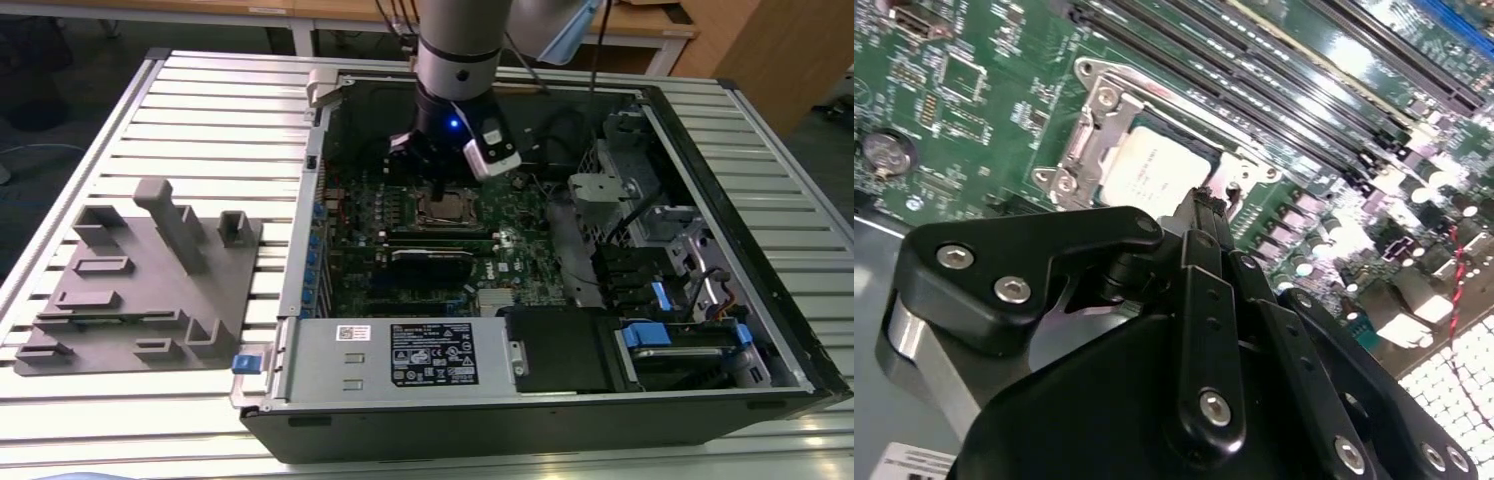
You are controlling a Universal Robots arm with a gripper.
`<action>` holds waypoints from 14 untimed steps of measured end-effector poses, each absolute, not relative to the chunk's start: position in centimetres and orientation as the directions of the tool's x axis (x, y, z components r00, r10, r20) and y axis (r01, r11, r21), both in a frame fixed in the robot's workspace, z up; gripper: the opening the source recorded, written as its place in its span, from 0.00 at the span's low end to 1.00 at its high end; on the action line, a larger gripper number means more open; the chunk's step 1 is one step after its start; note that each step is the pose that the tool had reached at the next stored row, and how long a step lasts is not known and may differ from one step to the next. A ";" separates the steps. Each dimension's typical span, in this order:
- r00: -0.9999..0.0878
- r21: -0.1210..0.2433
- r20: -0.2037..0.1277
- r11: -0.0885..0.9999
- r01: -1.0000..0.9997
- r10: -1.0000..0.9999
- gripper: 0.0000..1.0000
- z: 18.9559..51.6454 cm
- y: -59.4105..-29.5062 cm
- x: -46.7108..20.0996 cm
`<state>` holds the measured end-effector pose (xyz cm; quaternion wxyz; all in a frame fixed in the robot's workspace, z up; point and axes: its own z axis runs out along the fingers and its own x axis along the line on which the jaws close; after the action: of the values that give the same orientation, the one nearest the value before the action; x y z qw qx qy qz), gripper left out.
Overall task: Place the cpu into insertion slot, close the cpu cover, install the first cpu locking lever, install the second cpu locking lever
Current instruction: 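Close the cpu cover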
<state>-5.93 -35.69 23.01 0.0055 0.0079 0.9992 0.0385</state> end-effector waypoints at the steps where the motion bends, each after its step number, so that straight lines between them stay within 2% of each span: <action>1: -1.000 0.078 -0.011 0.997 0.015 0.016 0.11 23.0 -35.7 -6.1; 14: -1.000 0.087 -0.021 0.996 0.006 0.008 0.11 21.9 -36.2 -7.1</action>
<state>-7.11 -36.20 21.85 0.0106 0.0037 0.9990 0.0433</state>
